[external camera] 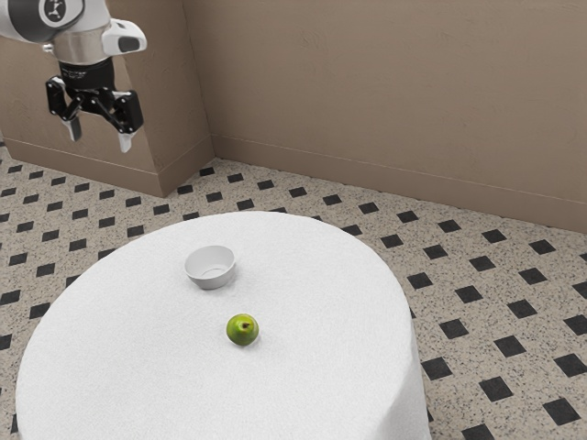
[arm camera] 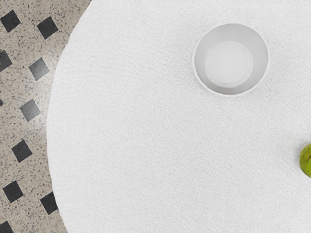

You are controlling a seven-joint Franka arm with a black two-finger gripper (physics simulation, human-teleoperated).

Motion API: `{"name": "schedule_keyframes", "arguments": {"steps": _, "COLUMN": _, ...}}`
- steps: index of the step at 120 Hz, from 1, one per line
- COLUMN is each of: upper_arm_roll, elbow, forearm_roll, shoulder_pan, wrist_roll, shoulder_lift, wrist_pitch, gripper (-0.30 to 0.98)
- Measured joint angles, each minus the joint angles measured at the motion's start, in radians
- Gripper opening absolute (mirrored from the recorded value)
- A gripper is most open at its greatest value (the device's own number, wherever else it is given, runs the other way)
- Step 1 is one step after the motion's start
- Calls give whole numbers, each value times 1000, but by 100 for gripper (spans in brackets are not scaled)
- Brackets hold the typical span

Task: Place the pear in the bowl.

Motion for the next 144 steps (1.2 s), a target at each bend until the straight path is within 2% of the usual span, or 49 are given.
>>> {"name": "schedule_keyframes", "arguments": {"steps": 27, "upper_arm_roll": -19, "elbow": -15, "forearm_roll": 1, "shoulder_pan": -37, "wrist_roll": -23, "shoulder_lift": -2, "wrist_pitch": -2, "gripper": 69}}
{"name": "schedule_keyframes", "arguments": {"steps": 42, "upper_arm_roll": -88, "elbow": -85, "forearm_roll": 0, "shoulder_pan": -83, "wrist_roll": -32, "shoulder_lift": 8, "wrist_pitch": 8, "gripper": 69}}
{"name": "schedule_keyframes", "arguments": {"steps": 57, "upper_arm_roll": -107, "elbow": -163, "forearm_roll": -3, "shoulder_pan": -135, "wrist_roll": -46, "shoulder_lift": 16, "wrist_pitch": 47, "gripper": 69}}
{"name": "schedule_keyframes", "arguments": {"steps": 75, "upper_arm_roll": -108, "elbow": -231, "forearm_roll": -87, "shoulder_pan": -116, "wrist_roll": -139, "shoulder_lift": 47, "wrist_pitch": 137, "gripper": 69}}
{"name": "schedule_keyframes", "arguments": {"steps": 114, "upper_arm_roll": -103, "elbow": -319, "forearm_roll": -311, "shoulder_pan": -93, "wrist_roll": -537, "shoulder_lift": 184, "wrist_pitch": 256, "gripper": 69}}
{"name": "schedule_keyframes", "arguments": {"steps": 127, "upper_arm_roll": -102, "elbow": -347, "forearm_roll": -347, "shoulder_pan": -99, "wrist_roll": -638, "shoulder_lift": 219, "wrist_pitch": 297, "gripper": 69}}
{"name": "schedule_keyframes", "arguments": {"steps": 144, "upper_arm_roll": -102, "elbow": -350, "forearm_roll": -362, "shoulder_pan": -98, "wrist_roll": -740, "shoulder_lift": 262, "wrist_pitch": 343, "gripper": 69}}
